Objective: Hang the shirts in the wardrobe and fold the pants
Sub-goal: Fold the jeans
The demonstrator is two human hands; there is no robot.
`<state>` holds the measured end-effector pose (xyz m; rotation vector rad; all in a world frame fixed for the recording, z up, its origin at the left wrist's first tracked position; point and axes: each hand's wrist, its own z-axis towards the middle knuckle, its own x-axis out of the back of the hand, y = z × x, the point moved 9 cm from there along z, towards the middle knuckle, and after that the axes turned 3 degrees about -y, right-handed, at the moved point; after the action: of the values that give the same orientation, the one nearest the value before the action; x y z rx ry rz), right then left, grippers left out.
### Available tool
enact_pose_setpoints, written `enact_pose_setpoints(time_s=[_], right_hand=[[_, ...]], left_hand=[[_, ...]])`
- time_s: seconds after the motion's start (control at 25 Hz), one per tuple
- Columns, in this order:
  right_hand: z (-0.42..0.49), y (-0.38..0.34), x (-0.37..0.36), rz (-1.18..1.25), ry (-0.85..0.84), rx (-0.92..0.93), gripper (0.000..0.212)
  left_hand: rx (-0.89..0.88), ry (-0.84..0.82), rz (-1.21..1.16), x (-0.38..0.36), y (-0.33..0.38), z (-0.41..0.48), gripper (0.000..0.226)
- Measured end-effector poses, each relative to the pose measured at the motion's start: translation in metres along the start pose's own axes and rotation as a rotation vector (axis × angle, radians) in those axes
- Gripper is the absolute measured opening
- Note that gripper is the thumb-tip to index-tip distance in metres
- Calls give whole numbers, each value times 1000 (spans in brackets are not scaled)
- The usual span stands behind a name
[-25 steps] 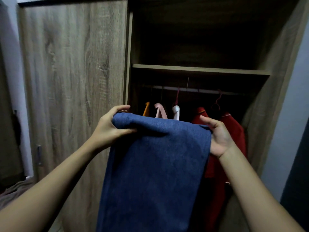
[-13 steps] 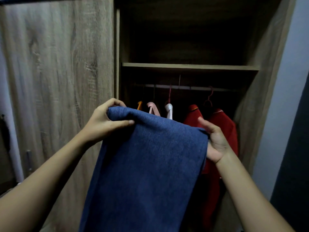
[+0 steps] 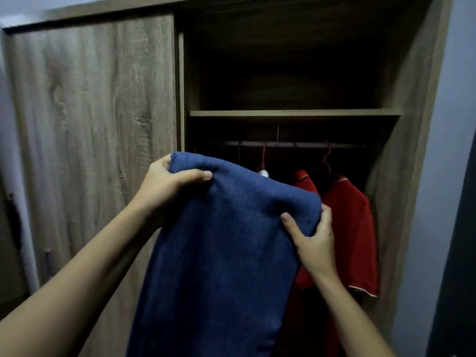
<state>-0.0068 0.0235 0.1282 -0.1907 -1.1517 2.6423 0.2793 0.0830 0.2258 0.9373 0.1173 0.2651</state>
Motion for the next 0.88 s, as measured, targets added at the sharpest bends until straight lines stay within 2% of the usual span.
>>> enact_pose_setpoints(time_s=[0.12,0.24,0.32,0.44,0.56,0.6,0.68,0.76,0.88], right_hand=[[10,-1,-20,168,-89,-7,60],[14,2,-40,209,-155,-33,50],[13,2,-47,177,-145,-30,51],[12,-9,-52,50,-142,-21,33],[15,-21,-59,-177,-206,46,44],[17,-24,-60,-225,-217,60,47],[22,-30,-58,-260,-216,68,47],[25,-50,-50,-251,-175,96,37],[31,-79,-24,-260,-72,167,27]], left_hand=[[46,-63,-134,-2,0,1,30],[94,-59,-159,9,-8,5,32],[90,-31,34,26,-15,9,31],[50,-9,472,54,-26,9,41],[95,80,750,77,-46,-2,40],[102,87,732,80,-53,-3,40],[110,129,435,74,-65,-7,34],[62,244,220,70,-62,-12,30],[-217,322,307,65,-19,-16,29]])
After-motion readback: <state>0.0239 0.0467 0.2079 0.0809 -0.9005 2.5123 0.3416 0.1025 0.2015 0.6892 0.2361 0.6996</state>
